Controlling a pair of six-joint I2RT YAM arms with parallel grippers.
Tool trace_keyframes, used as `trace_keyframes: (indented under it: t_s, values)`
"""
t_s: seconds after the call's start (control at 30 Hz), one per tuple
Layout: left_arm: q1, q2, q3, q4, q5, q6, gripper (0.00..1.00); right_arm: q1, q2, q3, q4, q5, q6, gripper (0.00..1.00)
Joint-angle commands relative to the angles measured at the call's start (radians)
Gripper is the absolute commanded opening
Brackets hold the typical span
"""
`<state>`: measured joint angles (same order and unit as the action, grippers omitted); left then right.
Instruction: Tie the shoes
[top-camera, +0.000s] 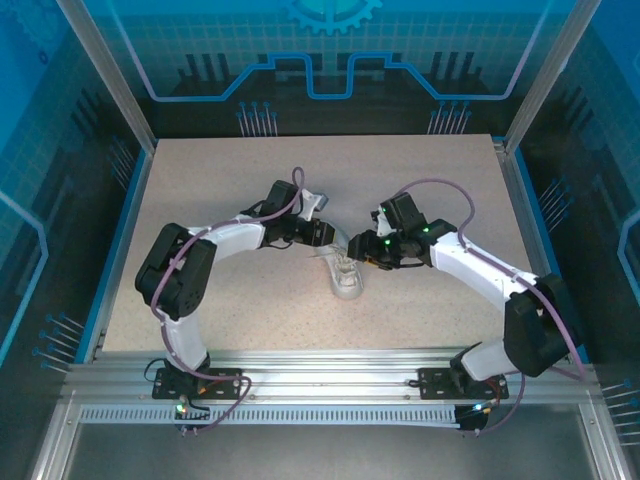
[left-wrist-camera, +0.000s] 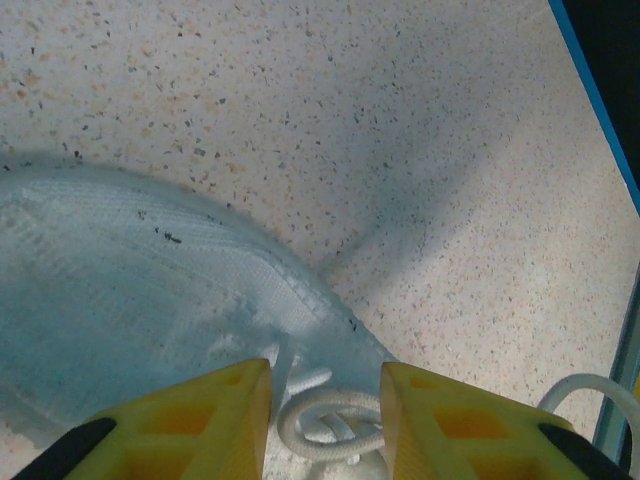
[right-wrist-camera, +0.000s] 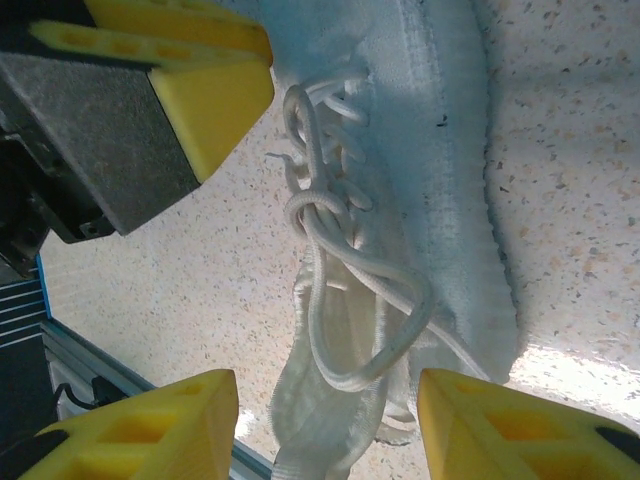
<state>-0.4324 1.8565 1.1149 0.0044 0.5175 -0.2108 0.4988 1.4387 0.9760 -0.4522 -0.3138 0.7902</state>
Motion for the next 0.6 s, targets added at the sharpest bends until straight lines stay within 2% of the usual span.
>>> trace_keyframes:
  t_s: [0.0,0.23,0.5,0.57]
  values:
    - [-0.006,0.042,0.030,-0.022,0.039,0.005,0.34,0.013,0.014,0.023,0.001,0.017,0.015,0.50]
    - [-0.020,0.050,0.027,-0.043,0.051,0.018,0.35,0.015,0.036,0.021,0.003,0.024,0.009,0.48]
    - [-0.022,0.027,0.004,-0.060,0.049,0.040,0.37,0.015,0.064,0.024,0.010,0.042,-0.013,0.42]
    - [-0.022,0.026,0.006,-0.070,0.051,0.047,0.36,0.016,0.069,0.025,0.014,0.046,-0.017,0.38]
